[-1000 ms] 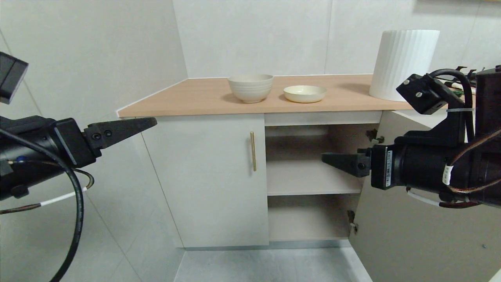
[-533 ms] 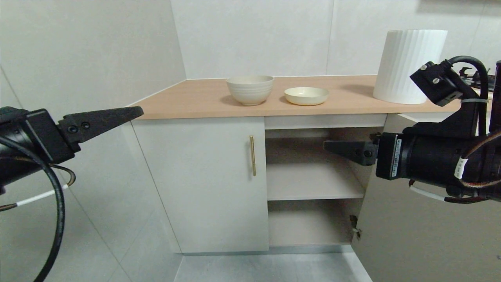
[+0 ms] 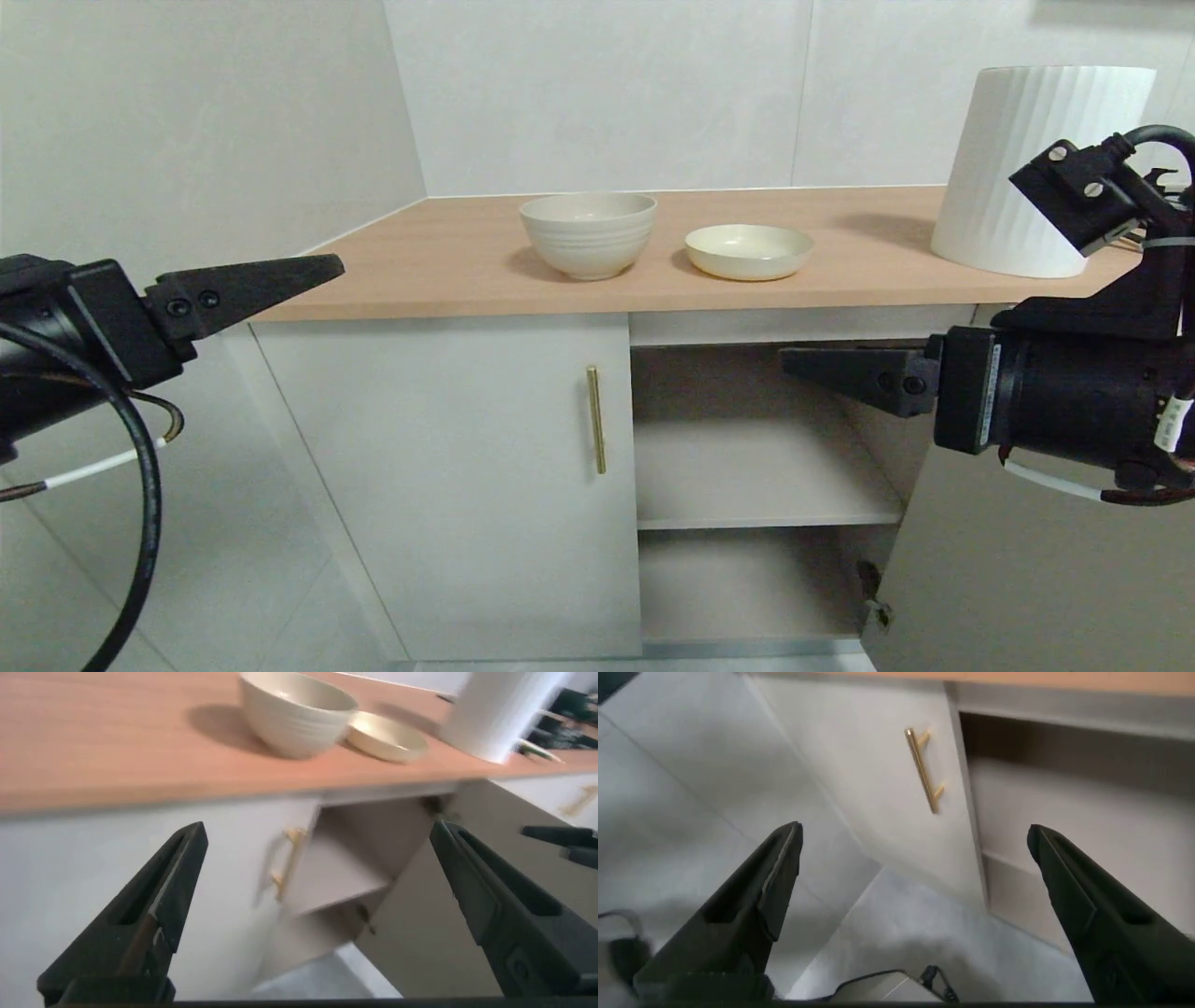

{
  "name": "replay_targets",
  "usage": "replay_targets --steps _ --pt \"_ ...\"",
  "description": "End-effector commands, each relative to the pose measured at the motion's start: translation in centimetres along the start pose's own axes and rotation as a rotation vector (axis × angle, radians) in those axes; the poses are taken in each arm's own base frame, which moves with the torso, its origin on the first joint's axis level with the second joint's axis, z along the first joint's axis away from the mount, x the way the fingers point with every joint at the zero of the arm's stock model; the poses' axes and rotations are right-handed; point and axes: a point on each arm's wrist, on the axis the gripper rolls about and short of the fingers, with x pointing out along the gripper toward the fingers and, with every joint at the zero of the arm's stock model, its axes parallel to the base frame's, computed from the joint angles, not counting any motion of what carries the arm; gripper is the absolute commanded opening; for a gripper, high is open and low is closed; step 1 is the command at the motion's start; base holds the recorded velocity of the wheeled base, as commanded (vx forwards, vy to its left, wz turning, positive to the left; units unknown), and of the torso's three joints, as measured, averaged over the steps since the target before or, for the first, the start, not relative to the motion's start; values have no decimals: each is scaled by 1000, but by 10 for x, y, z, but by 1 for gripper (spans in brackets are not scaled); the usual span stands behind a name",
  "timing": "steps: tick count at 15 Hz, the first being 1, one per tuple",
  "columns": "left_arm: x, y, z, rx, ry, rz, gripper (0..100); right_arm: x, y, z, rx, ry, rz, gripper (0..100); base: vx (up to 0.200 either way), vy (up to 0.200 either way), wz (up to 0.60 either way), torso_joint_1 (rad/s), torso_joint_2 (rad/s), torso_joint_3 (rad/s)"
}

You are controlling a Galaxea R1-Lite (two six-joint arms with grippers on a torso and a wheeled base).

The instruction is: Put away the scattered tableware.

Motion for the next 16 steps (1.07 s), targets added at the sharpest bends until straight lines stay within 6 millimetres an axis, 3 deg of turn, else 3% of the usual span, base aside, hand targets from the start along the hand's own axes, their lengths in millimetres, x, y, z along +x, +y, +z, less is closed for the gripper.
replay_targets --steps 1,8,11,16 --pt "0 0 -1 -1 1 1 100 -9 0 1 1 -13 18 100 200 0 0 -2 7 2" --pt "-6 -12 0 9 -7 -58 100 -17 1 1 -38 -27 26 100 0 0 0 0 0 0" --pt "2 -14 -5 1 24 -81 100 -18 0 -3 -85 -21 21 100 0 0 0 12 -54 -48" --pt "25 -14 -20 -35 167 -93 100 -17 -1 -4 -100 -19 17 100 0 0 0 102 -341 -286"
